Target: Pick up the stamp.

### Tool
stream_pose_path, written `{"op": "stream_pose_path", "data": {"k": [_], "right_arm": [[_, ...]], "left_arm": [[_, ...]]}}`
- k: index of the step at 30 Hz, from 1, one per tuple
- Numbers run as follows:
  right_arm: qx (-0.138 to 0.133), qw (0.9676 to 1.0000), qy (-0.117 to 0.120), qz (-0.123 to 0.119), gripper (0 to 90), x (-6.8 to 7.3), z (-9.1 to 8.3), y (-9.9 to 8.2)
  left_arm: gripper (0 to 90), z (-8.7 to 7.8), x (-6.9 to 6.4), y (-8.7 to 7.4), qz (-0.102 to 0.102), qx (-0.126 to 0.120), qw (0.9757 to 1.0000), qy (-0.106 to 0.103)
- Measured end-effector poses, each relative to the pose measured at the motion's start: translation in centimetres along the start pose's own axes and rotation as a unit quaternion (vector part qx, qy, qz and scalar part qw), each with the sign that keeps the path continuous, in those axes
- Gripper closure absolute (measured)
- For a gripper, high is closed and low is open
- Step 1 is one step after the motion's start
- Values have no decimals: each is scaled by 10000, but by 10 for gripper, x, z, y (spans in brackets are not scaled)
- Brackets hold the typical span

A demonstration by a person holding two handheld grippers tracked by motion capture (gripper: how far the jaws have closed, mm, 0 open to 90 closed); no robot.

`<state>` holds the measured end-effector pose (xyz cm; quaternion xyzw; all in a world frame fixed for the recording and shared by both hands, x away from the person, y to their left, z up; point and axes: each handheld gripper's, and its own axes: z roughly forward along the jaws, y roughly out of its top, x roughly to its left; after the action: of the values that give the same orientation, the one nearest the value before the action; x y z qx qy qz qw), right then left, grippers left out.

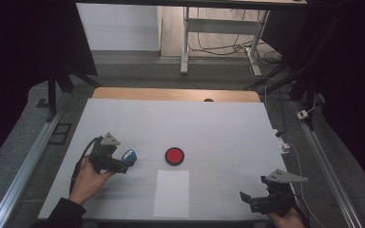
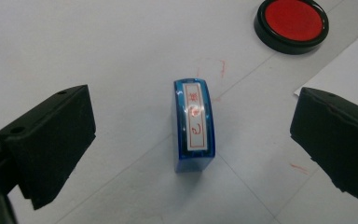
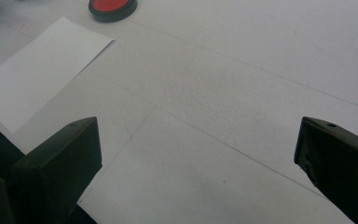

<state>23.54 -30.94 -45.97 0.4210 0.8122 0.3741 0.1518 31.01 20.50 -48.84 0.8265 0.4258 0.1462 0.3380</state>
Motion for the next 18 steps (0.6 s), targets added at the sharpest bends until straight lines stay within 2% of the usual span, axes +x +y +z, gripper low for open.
{"op": "stream_pose_path", "data": {"k": [12,18], "right_arm": [[10,10000,12,-12,11,0,0,0],[2,10000,19,-14,11,0,0,0]], "left_arm": [[0,16,2,10,116,155,9998,-58],[0,19,5,5,100,208,9994,-240]]}}
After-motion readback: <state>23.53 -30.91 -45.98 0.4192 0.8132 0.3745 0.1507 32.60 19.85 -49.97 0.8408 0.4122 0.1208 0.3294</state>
